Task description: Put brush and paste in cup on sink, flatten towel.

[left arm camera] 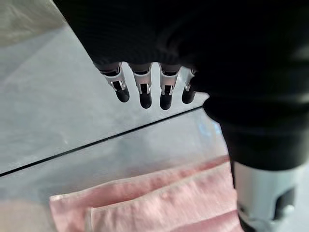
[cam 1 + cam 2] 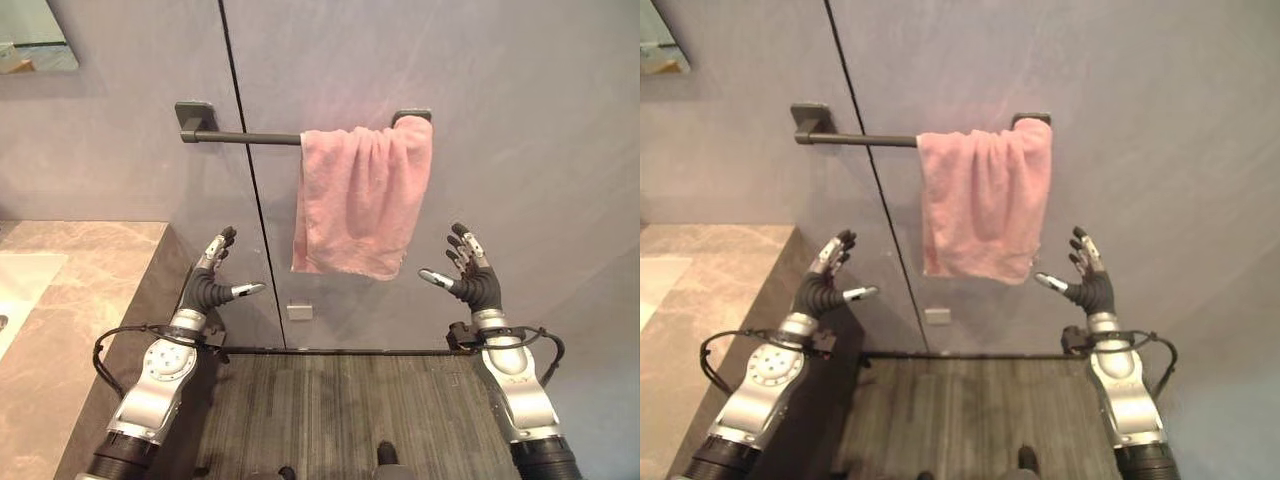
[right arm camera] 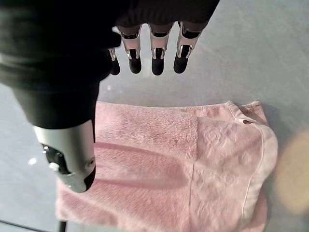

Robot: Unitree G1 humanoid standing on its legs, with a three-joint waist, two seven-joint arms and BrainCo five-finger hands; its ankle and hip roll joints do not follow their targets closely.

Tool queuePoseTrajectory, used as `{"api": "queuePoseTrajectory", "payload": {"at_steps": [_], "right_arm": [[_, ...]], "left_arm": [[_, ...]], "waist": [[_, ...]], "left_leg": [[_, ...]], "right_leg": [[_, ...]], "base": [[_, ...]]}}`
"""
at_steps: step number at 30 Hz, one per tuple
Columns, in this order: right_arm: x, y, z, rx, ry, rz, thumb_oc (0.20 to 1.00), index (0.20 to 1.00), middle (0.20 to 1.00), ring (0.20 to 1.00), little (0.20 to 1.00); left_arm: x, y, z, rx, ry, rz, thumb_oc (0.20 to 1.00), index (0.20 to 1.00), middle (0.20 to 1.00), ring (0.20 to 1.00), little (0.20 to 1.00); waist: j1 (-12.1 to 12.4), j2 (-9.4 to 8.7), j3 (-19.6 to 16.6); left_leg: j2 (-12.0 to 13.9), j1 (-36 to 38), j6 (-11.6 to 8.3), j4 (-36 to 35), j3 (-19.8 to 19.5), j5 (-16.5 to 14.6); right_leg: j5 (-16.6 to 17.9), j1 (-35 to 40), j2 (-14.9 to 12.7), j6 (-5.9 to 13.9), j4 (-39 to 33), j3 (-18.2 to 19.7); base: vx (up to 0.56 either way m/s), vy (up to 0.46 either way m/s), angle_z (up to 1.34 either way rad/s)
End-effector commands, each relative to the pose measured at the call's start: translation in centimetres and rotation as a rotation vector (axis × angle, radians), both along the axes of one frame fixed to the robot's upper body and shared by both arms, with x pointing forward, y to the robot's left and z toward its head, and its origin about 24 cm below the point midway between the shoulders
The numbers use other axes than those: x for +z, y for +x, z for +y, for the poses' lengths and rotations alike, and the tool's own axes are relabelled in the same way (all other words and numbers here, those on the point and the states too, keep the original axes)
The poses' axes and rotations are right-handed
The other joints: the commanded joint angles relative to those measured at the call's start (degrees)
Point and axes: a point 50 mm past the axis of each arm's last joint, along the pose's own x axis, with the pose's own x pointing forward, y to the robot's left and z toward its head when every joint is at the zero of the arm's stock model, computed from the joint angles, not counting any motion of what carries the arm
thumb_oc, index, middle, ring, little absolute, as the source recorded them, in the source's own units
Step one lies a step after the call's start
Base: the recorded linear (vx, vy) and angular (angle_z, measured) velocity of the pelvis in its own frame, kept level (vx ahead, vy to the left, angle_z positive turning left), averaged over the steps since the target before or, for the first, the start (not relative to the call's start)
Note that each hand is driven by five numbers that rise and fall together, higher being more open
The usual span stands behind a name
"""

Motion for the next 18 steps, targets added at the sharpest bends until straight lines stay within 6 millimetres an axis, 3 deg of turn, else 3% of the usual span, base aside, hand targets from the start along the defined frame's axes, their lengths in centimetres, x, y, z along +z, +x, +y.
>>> {"api": "queuePoseTrajectory", "payload": {"at_steps": [1,3,5,8,10,12,14,16,18], "right_arm": [[3.9,0.7,-0.7,-0.003,-0.067,-0.173,1.000,1.000,1.000,1.000,1.000],[3.5,0.6,-0.8,-0.010,-0.060,-0.163,1.000,1.000,1.000,1.000,1.000],[3.1,0.4,-1.1,-0.020,-0.058,-0.143,1.000,1.000,1.000,1.000,1.000],[2.8,-0.1,-1.5,-0.031,-0.047,-0.130,1.000,1.000,1.000,1.000,1.000],[2.6,-0.2,-1.6,-0.036,-0.045,-0.125,1.000,1.000,1.000,1.000,1.000],[3.0,-0.3,-1.9,-0.036,-0.039,-0.139,1.000,1.000,1.000,1.000,1.000],[3.4,-0.2,-1.9,-0.030,-0.038,-0.153,1.000,1.000,1.000,1.000,1.000],[3.5,0.0,-1.9,-0.027,-0.044,-0.150,1.000,1.000,1.000,1.000,1.000],[3.6,0.1,-2.0,-0.033,-0.047,-0.150,1.000,1.000,1.000,1.000,1.000]], "left_arm": [[3.3,0.2,0.0,0.002,-0.023,-0.174,1.000,1.000,1.000,1.000,1.000],[3.3,0.1,0.0,0.003,-0.030,-0.174,1.000,1.000,1.000,1.000,1.000],[2.8,0.0,0.0,0.013,-0.048,-0.159,1.000,1.000,1.000,1.000,1.000],[2.5,-0.2,-0.2,0.002,-0.062,-0.142,1.000,1.000,1.000,1.000,1.000],[2.4,-0.1,-0.3,-0.001,-0.068,-0.139,1.000,1.000,1.000,1.000,1.000],[2.7,0.1,-0.6,-0.018,-0.073,-0.144,1.000,1.000,1.000,1.000,1.000],[2.8,0.2,-0.6,-0.008,-0.088,-0.152,1.000,1.000,1.000,1.000,1.000],[2.5,0.2,-0.6,0.000,-0.102,-0.143,1.000,1.000,1.000,1.000,1.000],[2.4,0.2,-0.5,0.009,-0.102,-0.138,1.000,1.000,1.000,1.000,1.000]], "waist": [[0.38,1.76,0.20],[0.49,1.12,-0.29],[0.07,0.58,-0.96],[0.07,0.60,-1.56],[-0.25,0.60,-1.38],[-0.64,0.23,0.29],[-0.45,0.46,1.54],[-0.46,0.94,1.46],[-0.15,0.85,1.55]], "left_leg": [[0.42,0.48,-0.01,-1.29,-0.52,-3.36],[0.16,0.99,-0.26,-1.85,-0.28,-3.15],[0.24,2.12,-0.59,-2.66,-0.42,-3.19],[1.97,4.18,-2.24,-3.08,-1.12,-3.38],[2.33,4.14,-2.91,-2.29,-1.52,-3.46],[1.98,0.12,-4.08,8.75,-1.94,-4.87],[1.86,-2.59,-4.84,14.61,-2.99,-3.35],[4.06,-2.86,-4.84,11.48,-2.90,-3.48],[5.61,-4.11,-5.48,8.62,-3.69,-1.31]], "right_leg": [[-13.37,4.63,8.43,-5.30,5.25,-6.25],[-14.42,6.43,8.66,-6.32,2.67,-8.42],[-13.84,7.78,10.31,-6.79,0.76,-5.45],[-12.37,11.59,11.68,-7.99,-5.68,-4.90],[-12.60,12.04,11.96,-8.35,-5.82,-4.92],[-13.09,12.78,11.70,-9.46,-5.49,-5.25],[-13.17,13.72,11.80,-10.13,-5.53,-4.96],[-13.75,14.56,11.82,-9.96,-6.09,-4.74],[-13.95,14.93,11.13,-9.50,-6.18,-4.30]], "base": [[0.00,0.018,0.07],[0.08,-0.067,-0.21],[0.16,-0.111,0.03],[0.17,-0.178,0.05],[0.08,-0.143,0.13],[0.00,-0.130,0.32],[-0.02,-0.028,0.36],[0.04,0.059,0.07],[0.02,0.088,-0.09]]}}
